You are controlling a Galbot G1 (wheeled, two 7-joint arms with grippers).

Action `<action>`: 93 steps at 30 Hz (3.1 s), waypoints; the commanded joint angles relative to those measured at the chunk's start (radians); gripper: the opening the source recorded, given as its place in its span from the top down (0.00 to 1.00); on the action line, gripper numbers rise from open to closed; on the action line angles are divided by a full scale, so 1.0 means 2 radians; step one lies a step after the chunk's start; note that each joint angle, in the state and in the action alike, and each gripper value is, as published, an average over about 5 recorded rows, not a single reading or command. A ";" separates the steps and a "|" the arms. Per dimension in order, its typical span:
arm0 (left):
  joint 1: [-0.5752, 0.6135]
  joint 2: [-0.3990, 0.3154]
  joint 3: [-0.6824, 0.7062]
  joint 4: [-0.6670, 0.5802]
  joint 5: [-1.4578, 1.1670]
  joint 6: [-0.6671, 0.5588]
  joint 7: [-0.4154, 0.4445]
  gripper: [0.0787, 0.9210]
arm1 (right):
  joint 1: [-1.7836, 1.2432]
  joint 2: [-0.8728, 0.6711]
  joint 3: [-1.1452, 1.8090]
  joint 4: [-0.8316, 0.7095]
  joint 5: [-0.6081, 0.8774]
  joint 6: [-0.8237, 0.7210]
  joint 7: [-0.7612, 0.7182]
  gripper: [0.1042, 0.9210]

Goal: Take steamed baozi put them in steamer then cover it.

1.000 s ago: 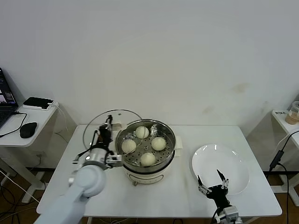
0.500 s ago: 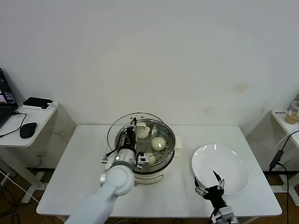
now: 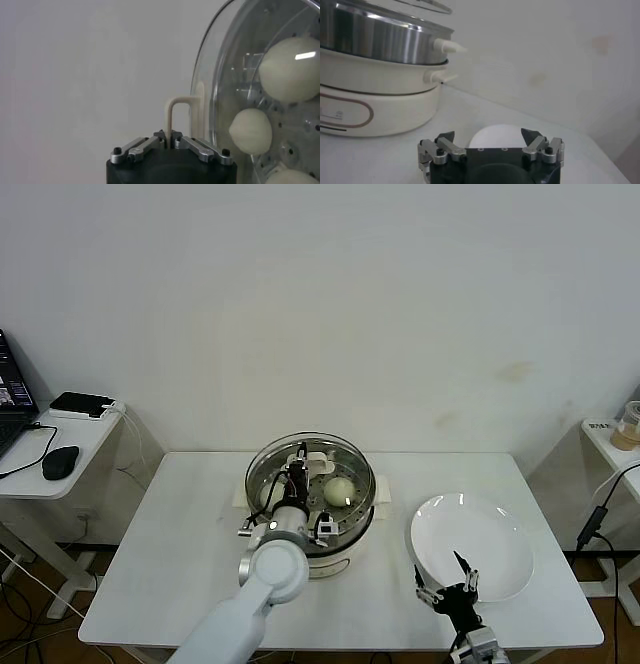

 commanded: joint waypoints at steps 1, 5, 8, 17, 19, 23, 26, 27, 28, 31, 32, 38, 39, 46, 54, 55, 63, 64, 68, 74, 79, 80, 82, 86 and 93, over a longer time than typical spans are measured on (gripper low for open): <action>0.003 -0.014 0.002 0.012 0.015 -0.001 0.002 0.93 | 0.000 0.000 -0.002 0.000 -0.002 0.001 0.000 0.12; 0.006 -0.015 0.001 0.011 0.016 -0.002 0.002 0.93 | 0.000 0.000 -0.002 -0.001 -0.003 0.001 0.000 0.12; 0.009 -0.016 0.000 0.008 0.017 -0.002 0.003 0.93 | 0.000 0.001 -0.003 -0.001 -0.004 0.001 0.000 0.12; 0.016 -0.019 -0.002 0.007 0.019 -0.005 0.001 0.93 | 0.000 0.002 -0.005 -0.001 -0.005 0.001 0.000 0.12; 0.016 -0.021 -0.003 0.009 0.020 -0.006 -0.001 0.93 | 0.000 0.002 -0.006 -0.001 -0.006 0.001 -0.001 0.12; 0.019 -0.023 -0.006 0.007 0.026 -0.009 0.001 0.93 | 0.000 0.002 -0.007 -0.001 -0.006 0.001 -0.001 0.12; 0.022 -0.019 -0.008 -0.001 0.026 -0.009 0.003 0.89 | -0.001 0.002 -0.007 0.000 -0.007 0.001 -0.001 0.12; 0.023 -0.017 -0.008 -0.005 0.026 -0.009 0.003 0.87 | -0.001 0.002 -0.007 0.000 -0.007 0.000 -0.001 0.12; 0.025 -0.016 -0.009 -0.010 0.025 -0.009 0.004 0.83 | -0.001 0.001 -0.007 0.000 -0.008 0.000 -0.001 0.12; 0.032 -0.010 -0.011 -0.028 0.024 -0.009 0.005 0.73 | -0.001 0.002 -0.008 0.000 -0.008 0.000 -0.001 0.12; 0.035 -0.007 -0.012 -0.036 0.023 -0.010 0.005 0.70 | -0.001 0.002 -0.008 0.000 -0.009 0.000 -0.001 0.12; 0.078 0.034 -0.015 -0.098 0.012 -0.018 0.002 0.49 | -0.004 0.004 -0.010 0.002 -0.013 -0.001 -0.001 0.12; 0.088 0.041 -0.017 -0.110 0.011 -0.021 0.000 0.46 | -0.005 0.005 -0.011 0.002 -0.014 -0.001 -0.001 0.12; 0.158 0.078 -0.042 -0.210 -0.034 -0.051 -0.023 0.22 | -0.011 0.002 -0.013 0.004 -0.012 -0.001 0.001 0.12; 0.351 0.062 -0.191 -0.264 -0.240 -0.193 -0.189 0.12 | -0.035 -0.033 -0.005 0.005 0.046 0.035 0.007 0.12; 0.370 0.054 -0.220 -0.254 -0.288 -0.226 -0.204 0.12 | -0.038 -0.037 -0.004 0.008 0.054 0.038 0.008 0.12; 0.452 0.003 -0.395 -0.170 -0.664 -0.383 -0.238 0.12 | -0.039 -0.042 -0.002 0.020 0.066 0.040 0.013 0.12; 0.463 0.002 -0.401 -0.169 -0.686 -0.372 -0.237 0.12 | -0.040 -0.042 -0.001 0.023 0.069 0.039 0.012 0.12; 0.498 0.001 -0.409 -0.178 -0.740 -0.331 -0.227 0.12 | -0.052 -0.046 -0.003 0.038 0.095 0.024 0.007 0.12; 0.516 -0.014 -0.405 -0.189 -0.753 -0.328 -0.223 0.12 | -0.073 -0.065 0.003 0.053 0.159 -0.019 -0.009 0.12; 0.515 -0.023 -0.404 -0.168 -0.772 -0.357 -0.211 0.12 | -0.088 -0.074 0.005 0.059 0.165 -0.016 -0.011 0.12; 0.514 -0.025 -0.405 -0.164 -0.774 -0.364 -0.205 0.12 | -0.090 -0.074 0.005 0.059 0.162 -0.014 -0.011 0.12; 0.515 -0.029 -0.405 -0.159 -0.772 -0.370 -0.195 0.12 | -0.095 -0.074 0.004 0.059 0.156 -0.009 -0.010 0.12; 0.521 -0.033 -0.405 -0.159 -0.762 -0.368 -0.189 0.12 | -0.103 -0.075 0.003 0.060 0.148 -0.003 -0.010 0.12; 0.536 -0.037 -0.399 -0.158 -0.742 -0.372 -0.183 0.12 | -0.111 -0.076 -0.004 0.069 0.145 0.006 -0.009 0.12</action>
